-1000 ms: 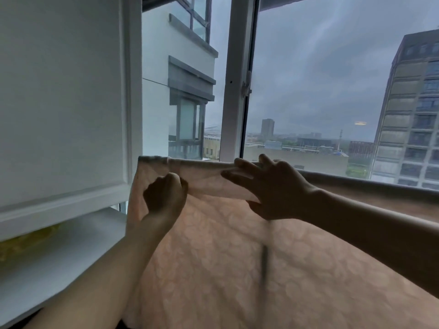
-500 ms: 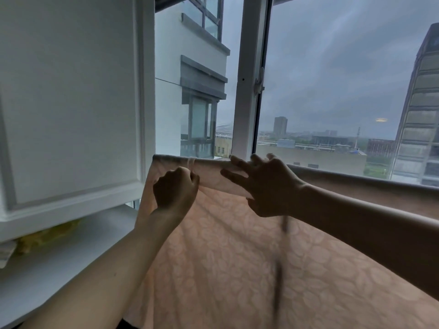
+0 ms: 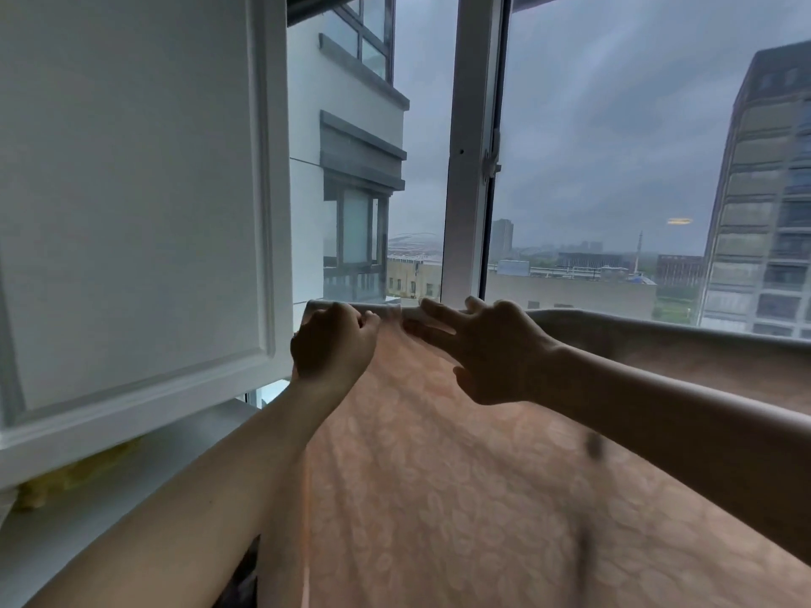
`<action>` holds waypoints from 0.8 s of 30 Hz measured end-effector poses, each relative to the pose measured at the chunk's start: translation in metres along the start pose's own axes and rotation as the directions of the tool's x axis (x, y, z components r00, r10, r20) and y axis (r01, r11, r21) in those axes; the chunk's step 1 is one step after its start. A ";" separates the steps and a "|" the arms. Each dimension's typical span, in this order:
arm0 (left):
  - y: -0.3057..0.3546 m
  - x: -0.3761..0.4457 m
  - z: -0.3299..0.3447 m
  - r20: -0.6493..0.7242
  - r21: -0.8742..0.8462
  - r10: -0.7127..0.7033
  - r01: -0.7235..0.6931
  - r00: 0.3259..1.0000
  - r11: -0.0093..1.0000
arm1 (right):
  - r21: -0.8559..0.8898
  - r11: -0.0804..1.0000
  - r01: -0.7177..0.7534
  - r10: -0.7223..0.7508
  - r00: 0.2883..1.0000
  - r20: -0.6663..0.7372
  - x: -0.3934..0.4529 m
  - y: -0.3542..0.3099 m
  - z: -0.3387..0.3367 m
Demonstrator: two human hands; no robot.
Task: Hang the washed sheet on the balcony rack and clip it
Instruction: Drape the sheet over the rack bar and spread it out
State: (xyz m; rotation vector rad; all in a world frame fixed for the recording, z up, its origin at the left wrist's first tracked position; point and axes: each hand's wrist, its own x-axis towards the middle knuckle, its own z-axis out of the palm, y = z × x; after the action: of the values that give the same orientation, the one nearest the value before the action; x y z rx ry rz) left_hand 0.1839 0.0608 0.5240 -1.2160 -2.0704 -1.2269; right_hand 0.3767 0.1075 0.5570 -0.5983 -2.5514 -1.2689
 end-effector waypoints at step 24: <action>-0.073 0.013 0.008 -0.039 0.058 0.051 -0.048 0.998 0.997 | -0.030 0.999 -0.010 0.010 1.000 -0.020 0.032 -0.014 0.005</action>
State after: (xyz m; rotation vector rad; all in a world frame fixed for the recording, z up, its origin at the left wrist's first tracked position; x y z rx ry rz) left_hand 0.1155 0.0578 0.4946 -1.1996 -2.0202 -1.1522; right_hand 0.3418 0.1123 0.5565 -0.6009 -2.5141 -1.3057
